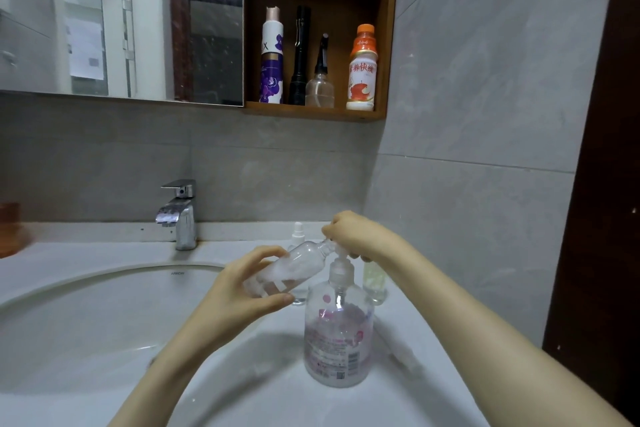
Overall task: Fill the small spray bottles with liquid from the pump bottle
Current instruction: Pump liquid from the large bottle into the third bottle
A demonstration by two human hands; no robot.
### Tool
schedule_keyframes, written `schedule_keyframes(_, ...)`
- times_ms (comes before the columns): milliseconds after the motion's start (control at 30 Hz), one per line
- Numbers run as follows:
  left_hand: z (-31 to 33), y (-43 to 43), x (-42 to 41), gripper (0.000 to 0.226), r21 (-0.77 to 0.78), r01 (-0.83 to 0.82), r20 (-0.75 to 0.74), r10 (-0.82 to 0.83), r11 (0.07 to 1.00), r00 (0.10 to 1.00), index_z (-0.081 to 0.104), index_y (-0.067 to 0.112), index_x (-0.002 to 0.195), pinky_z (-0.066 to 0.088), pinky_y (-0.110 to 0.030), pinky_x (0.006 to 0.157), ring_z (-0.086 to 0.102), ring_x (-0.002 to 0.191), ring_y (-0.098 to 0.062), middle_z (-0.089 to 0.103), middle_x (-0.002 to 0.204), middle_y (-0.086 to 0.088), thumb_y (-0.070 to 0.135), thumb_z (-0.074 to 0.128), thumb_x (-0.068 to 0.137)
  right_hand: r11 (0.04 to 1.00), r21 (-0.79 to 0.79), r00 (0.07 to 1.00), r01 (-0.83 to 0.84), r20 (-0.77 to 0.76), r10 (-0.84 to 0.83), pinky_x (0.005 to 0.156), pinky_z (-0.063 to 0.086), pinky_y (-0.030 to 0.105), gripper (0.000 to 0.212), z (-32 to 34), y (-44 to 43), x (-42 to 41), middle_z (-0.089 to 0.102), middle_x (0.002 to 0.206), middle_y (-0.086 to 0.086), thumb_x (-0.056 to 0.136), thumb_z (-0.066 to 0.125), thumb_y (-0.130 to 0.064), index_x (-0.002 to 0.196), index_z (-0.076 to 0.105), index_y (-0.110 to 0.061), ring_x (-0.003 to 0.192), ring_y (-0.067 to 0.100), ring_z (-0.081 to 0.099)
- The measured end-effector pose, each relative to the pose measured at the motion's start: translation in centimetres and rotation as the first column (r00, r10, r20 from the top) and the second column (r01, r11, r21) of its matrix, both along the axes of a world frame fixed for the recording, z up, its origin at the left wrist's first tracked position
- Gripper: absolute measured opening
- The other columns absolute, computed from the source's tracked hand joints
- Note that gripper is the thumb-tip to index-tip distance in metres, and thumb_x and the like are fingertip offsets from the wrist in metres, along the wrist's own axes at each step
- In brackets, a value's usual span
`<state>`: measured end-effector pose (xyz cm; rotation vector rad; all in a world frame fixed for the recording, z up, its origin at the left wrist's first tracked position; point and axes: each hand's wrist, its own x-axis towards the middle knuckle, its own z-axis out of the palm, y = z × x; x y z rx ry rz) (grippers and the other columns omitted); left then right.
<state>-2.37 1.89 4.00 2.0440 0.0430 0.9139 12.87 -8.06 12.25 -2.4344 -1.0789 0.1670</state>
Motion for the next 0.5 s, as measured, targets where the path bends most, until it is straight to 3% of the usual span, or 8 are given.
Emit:
schedule_keyframes(133, -0.2, 0.4, 0.0, 0.043, 0.011, -0.014, 0.033, 0.013, 1.000, 0.999, 0.060, 0.038, 0.095, 0.045, -0.005, 0.067, 0.059, 0.081, 0.004, 0.065, 0.100, 0.013, 0.021, 0.075, 0.059, 0.997, -0.075, 0.998, -0.009, 0.066, 0.014, 0.040, 0.025, 0.023, 0.027, 1.2, 0.1, -0.6, 0.041, 0.062, 0.007, 0.098, 0.037, -0.013, 0.071, 0.039, -0.008, 0.047, 0.016, 0.033)
schedule_keyframes(233, -0.4, 0.8, 0.3, 0.045, 0.014, -0.010, 0.038, 0.010, 1.000, 0.999, 0.059, 0.040, 0.096, 0.044, -0.005, 0.068, 0.060, 0.084, 0.006, 0.065, 0.100, 0.016, 0.022, 0.075, 0.059, 0.996, -0.090, 1.000, -0.006, 0.025, 0.008, 0.043, 0.029, 0.022, 0.010, 0.1, 1.0, -0.1, 0.039, 0.065, 0.006, 0.097, 0.039, -0.005, 0.093, 0.048, -0.005, 0.052, 0.015, 0.035)
schedule_keyframes(300, -0.3, 1.1, 0.5, 0.047, 0.021, -0.019, 0.018, 0.018, 1.000, 1.000, 0.058, 0.043, 0.097, 0.045, -0.006, 0.069, 0.060, 0.084, 0.007, 0.065, 0.101, 0.019, 0.027, 0.077, 0.057, 0.999, -0.033, 1.000, -0.015, 0.001, 0.015, 0.050, 0.031, 0.022, 0.006, -0.4, 1.2, 0.3, 0.040, 0.070, 0.003, 0.097, 0.039, -0.008, 0.096, 0.045, -0.007, 0.057, 0.015, 0.037)
schedule_keyframes(400, -0.3, 1.2, 0.3, 0.049, 0.017, -0.017, 0.007, 0.017, 1.000, 1.000, 0.059, 0.042, 0.097, 0.046, -0.006, 0.069, 0.059, 0.086, 0.008, 0.065, 0.101, 0.018, 0.038, 0.077, 0.052, 0.995, -0.099, 0.998, 0.018, 0.061, -0.012, 0.043, 0.028, 0.023, 0.021, 0.0, 1.0, 0.3, 0.043, 0.069, 0.008, 0.096, 0.039, -0.007, 0.076, 0.043, -0.007, 0.057, 0.021, 0.040)
schedule_keyframes(500, -0.1, 0.7, 0.1, 0.046, 0.017, -0.019, 0.011, 0.019, 1.000, 1.000, 0.058, 0.043, 0.095, 0.044, -0.003, 0.068, 0.058, 0.084, 0.010, 0.064, 0.100, 0.018, 0.025, 0.077, 0.057, 0.995, -0.098, 0.993, 0.033, 0.112, -0.022, 0.043, 0.024, 0.024, 0.031, 0.9, 1.0, 0.1, 0.038, 0.065, 0.008, 0.094, 0.038, -0.008, 0.063, 0.033, -0.010, 0.050, 0.019, 0.035)
